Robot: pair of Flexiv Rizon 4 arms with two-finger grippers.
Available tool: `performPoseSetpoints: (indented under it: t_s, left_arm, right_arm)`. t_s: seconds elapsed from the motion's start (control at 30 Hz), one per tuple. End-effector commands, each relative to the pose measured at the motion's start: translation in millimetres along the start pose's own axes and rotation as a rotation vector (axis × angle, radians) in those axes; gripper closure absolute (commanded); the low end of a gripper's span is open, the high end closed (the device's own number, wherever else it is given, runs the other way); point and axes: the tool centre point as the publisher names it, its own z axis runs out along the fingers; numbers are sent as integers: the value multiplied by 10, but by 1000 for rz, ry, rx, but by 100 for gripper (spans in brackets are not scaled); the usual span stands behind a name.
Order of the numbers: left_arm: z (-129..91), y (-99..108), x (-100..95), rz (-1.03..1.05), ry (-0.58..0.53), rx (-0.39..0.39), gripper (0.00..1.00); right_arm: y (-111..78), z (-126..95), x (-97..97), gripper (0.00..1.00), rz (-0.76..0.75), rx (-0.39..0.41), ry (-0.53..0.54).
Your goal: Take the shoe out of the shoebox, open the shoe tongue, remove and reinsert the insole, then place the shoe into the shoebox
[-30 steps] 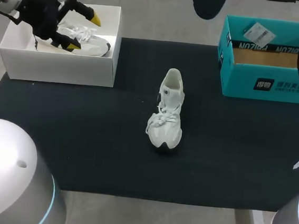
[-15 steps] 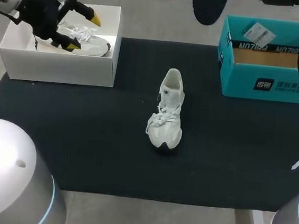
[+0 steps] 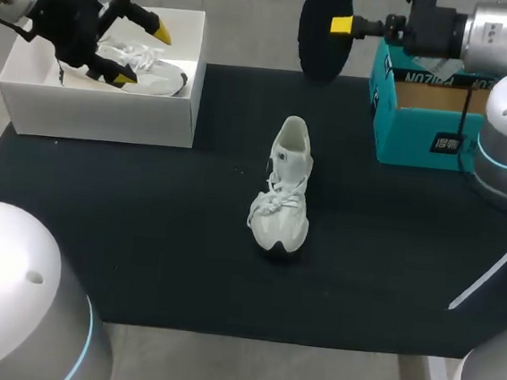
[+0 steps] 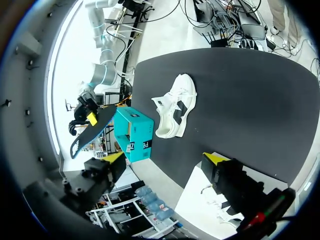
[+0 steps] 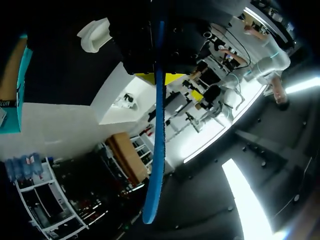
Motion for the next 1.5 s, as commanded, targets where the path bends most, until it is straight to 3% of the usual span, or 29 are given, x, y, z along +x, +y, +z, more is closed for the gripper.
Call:
performPoseSetpoints:
  t_s: [0.03, 0.13, 0.7, 0.77, 0.87, 0.93, 1.1, 1.27, 1.5]
  left_arm:
    - [-2, -5, -2, 0, 3, -1, 0]
    - [-2, -5, -2, 0, 3, -1, 0]
    - [-2, -5, -2, 0, 3, -1, 0]
    - [-2, -5, -2, 0, 3, -1, 0]
    - [-2, -5, -2, 0, 3, -1, 0]
    - [-2, -5, -2, 0, 3, -1, 0]
    - [-2, -5, -2, 0, 3, -1, 0]
    - [-2, -5, -2, 0, 3, -1, 0]
    - [-2, -5, -2, 0, 3, -1, 0]
  right_arm:
    - [-172, 216, -249, 100, 8, -25, 47]
    - [-250, 249, -312, 100, 14, -33, 47]
    - [-250, 249, -312, 100, 14, -33, 47]
    - [-354, 334, -445, 100, -21, 33, 2]
    - [-421, 425, -555, 100, -68, 44, -4]
    - [-477, 466, -631, 100, -124, 127, -44]
    - [-625, 469, -808, 100, -155, 122, -70]
    - [-767, 467, -997, 100, -155, 64, -73]
    - [-903, 614, -1252, 100, -215, 86, -64]
